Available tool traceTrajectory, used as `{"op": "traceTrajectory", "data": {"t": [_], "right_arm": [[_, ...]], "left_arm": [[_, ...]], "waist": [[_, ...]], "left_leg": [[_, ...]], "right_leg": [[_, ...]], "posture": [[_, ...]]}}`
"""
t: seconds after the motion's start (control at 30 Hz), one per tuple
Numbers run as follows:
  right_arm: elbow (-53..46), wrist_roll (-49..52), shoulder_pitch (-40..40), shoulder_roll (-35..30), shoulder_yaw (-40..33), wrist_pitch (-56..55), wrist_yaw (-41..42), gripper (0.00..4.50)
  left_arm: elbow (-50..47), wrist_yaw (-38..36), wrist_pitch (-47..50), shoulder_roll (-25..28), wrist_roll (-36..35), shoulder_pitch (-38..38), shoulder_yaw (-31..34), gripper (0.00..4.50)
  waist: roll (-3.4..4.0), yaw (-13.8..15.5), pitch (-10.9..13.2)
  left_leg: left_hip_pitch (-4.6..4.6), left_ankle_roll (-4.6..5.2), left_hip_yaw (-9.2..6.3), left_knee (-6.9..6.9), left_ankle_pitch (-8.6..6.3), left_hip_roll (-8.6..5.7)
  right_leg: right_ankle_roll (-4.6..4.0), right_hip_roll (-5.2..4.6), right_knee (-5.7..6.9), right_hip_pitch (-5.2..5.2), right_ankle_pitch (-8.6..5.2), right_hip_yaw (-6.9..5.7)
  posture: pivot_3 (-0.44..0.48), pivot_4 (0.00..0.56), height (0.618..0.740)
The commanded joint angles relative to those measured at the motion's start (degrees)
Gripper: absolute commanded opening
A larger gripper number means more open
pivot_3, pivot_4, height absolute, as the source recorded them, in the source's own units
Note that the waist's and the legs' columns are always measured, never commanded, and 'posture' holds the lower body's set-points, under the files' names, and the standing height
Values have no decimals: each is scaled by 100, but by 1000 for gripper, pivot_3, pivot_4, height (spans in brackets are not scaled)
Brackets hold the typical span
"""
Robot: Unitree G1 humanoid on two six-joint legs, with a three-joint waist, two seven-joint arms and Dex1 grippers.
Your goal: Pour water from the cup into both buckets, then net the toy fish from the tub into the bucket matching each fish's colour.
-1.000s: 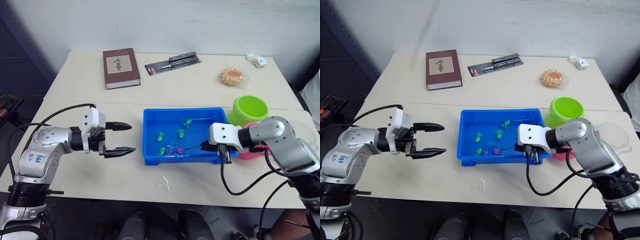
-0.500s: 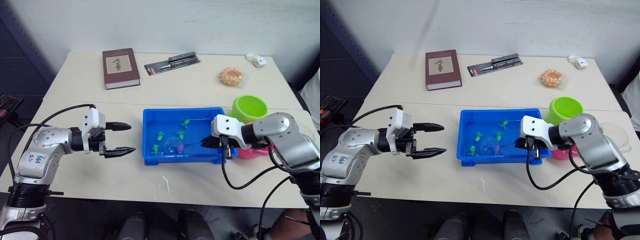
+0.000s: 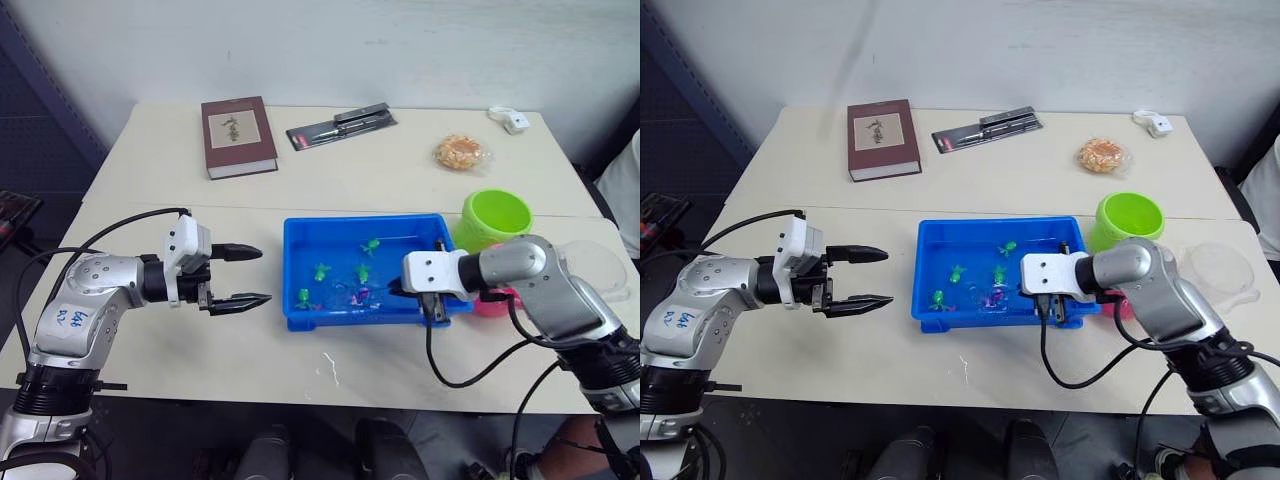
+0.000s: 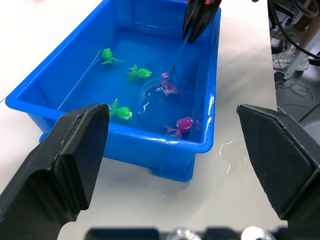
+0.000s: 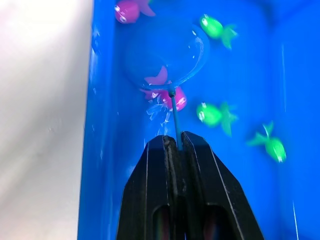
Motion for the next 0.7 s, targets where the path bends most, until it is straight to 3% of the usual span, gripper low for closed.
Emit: {"op": "traceTrajectory", "data": {"t": [0.03,0.37,0.7], "right_arm": [[-101,-139,-261,59,67,-21,76,0],[-234,-208,-457,307,346,333,328,0],[-478,453,-611,198,8,1534,759,0]], "left_arm": [[-167,-47,-22,108,-67,28,187,4388],[-235,-9,22,123,-88,84,238,4388],[-231,7,9,122,-79,86,259,4388]], "waist": [[0,0,0],[0,0,0],[0,1,0]], "left_leg": [[0,0,0,0,0,0],[0,0,-1,0,0,0],[0,0,-3,0,0,0]], "right_leg": [[0,0,0,0,0,0],[0,0,0,0,0,-1],[0,-1,-1,0,0,-1]], "posture": [[0,150,738],[0,150,738],[0,150,738]]}}
